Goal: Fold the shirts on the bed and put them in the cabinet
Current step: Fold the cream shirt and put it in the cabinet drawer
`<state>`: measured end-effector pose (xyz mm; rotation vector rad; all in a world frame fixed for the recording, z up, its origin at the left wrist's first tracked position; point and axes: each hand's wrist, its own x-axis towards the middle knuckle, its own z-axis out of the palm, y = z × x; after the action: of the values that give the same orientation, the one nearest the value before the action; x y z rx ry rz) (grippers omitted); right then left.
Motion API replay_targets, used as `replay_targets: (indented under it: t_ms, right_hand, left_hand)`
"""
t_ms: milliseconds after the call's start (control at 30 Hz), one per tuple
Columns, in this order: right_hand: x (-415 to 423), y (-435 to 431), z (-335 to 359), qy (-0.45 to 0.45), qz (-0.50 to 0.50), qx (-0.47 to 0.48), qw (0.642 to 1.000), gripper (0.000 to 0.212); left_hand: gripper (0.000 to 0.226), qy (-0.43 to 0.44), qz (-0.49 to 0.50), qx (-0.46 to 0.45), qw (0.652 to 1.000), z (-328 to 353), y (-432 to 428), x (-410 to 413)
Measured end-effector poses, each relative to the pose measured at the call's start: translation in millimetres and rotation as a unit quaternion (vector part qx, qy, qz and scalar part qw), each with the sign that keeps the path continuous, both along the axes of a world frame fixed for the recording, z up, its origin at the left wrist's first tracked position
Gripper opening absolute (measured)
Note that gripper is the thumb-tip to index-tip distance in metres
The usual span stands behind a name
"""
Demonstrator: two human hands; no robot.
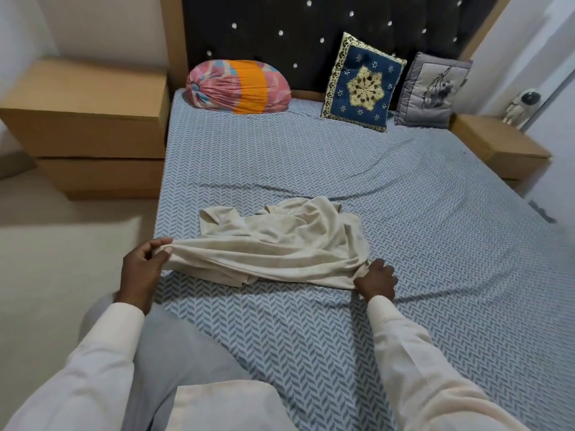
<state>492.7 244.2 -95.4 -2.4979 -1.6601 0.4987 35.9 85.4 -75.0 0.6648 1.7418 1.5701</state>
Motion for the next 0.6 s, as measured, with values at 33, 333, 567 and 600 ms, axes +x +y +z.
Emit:
replay_targets:
  t_ms: [33,333,567,600]
  right_hand:
    - [3.1,-1.0,-0.8,0.031,-0.001,0.015,0.999,0.052]
    - [-36.6,-12.9,2.7,0.104,0.347,-0.026,0.932,0.019]
    - [-47.5,-13.0,-10.0,0.019,0.369,0.051,0.928,0.013]
    - [-44.0,-6.6,-4.8,0.066,0.343,0.044,0.936,0.01]
  left_hand:
    - [0.02,-0.005,0.004,-0.002,1.0,0.7,0.1,1.1]
    - [0.019,0.082,0.052,-0.04,0.994,3.6,-6.4,5.8]
    - [0.02,0.155,0.093,-0.045,0.983,26.3,-8.8,9.1]
    - [0.02,0.115,0.083,-0.039,0.989,30.0,-5.8,3.6]
